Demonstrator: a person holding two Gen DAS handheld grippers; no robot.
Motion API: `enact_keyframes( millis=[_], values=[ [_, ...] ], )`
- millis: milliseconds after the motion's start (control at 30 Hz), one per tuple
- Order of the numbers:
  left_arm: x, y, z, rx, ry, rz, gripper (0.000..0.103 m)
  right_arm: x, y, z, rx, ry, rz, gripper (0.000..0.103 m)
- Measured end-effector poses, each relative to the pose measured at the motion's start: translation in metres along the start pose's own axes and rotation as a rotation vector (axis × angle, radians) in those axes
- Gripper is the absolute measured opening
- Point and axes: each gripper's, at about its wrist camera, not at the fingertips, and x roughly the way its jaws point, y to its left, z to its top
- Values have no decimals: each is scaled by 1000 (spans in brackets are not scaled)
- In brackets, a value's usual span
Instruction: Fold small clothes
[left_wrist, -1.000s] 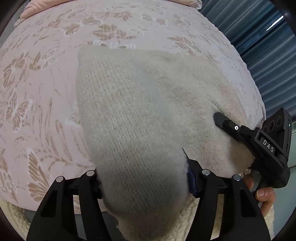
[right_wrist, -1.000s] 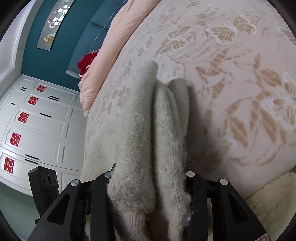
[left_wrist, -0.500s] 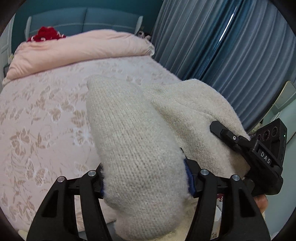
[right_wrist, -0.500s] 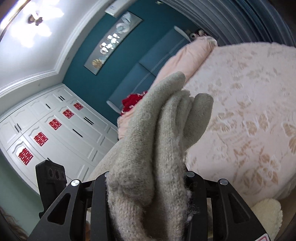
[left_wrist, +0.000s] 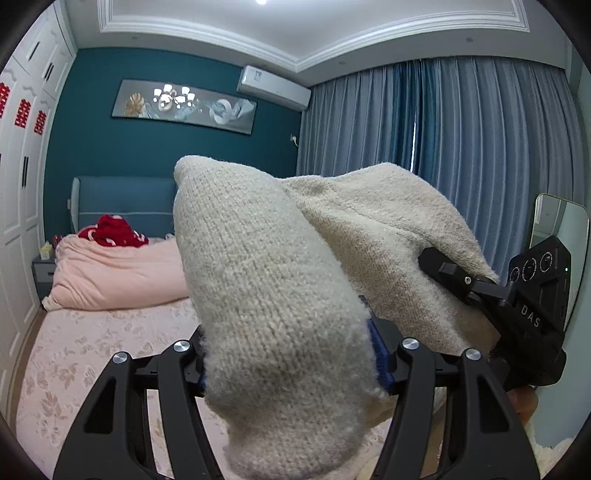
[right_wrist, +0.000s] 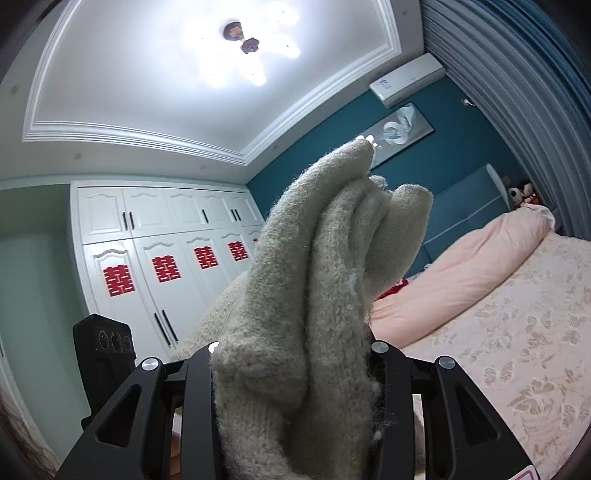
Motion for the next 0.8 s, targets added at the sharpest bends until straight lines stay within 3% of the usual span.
enact_keyframes(
  millis=[267, 467, 633, 733, 800],
  values=[
    [-64, 62, 26, 21, -153, 94, 64, 53, 59, -8, -61, 14, 131, 36],
    [-73, 114, 1, -33, -107, 158, 67, 99, 46, -62, 5, 135, 110, 37],
    [-37, 179, -76, -161, 45, 199, 67, 138, -11, -163, 108, 323, 3, 37],
    [3, 222, -163, -291, 190, 239, 69, 151, -69, -256, 131, 508, -110, 45],
    [28, 244, -239, -370, 332, 300, 70, 148, -117, -325, 163, 692, -274, 46]
  ],
)
